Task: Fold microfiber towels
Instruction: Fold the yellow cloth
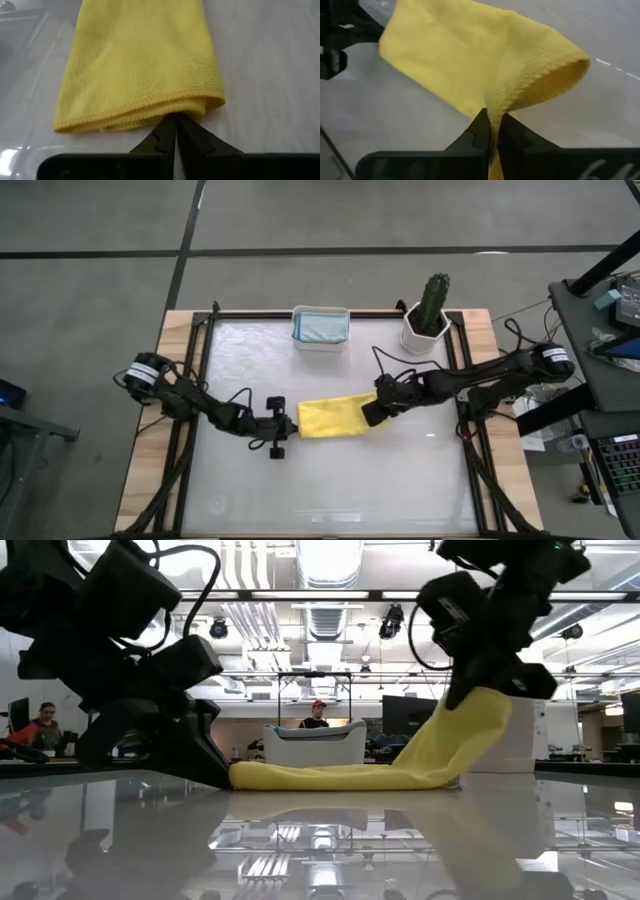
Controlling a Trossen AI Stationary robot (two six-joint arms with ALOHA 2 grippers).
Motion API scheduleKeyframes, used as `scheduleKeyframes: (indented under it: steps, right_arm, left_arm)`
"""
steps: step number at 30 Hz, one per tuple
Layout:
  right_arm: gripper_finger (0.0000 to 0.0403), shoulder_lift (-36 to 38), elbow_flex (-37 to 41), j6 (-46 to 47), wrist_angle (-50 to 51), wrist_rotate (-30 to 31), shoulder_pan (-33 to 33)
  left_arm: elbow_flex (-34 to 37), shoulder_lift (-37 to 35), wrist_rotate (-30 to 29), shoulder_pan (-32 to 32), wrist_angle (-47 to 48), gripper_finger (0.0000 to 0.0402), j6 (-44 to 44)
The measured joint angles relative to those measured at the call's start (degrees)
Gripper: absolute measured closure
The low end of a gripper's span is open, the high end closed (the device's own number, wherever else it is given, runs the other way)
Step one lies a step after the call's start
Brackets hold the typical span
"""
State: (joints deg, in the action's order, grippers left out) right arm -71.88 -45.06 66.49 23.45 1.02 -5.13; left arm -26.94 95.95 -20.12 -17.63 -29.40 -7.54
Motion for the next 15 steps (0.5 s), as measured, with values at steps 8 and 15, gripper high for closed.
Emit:
scheduleKeyframes:
  steps: [8,15]
  right_arm:
    - [0.039,-10.79,-9.28,-3.9,-0.14,-0.03,0.6]
    - [0.039,-21.47,-20.95,-10.5,0.1,-3.0,2.11]
  left_arm:
    - [0.0,-0.27,0.5,0.0,-0.16,0.0398,2.96]
    - [0.07,-0.27,0.5,0.0,-0.2,0.0398,3.46]
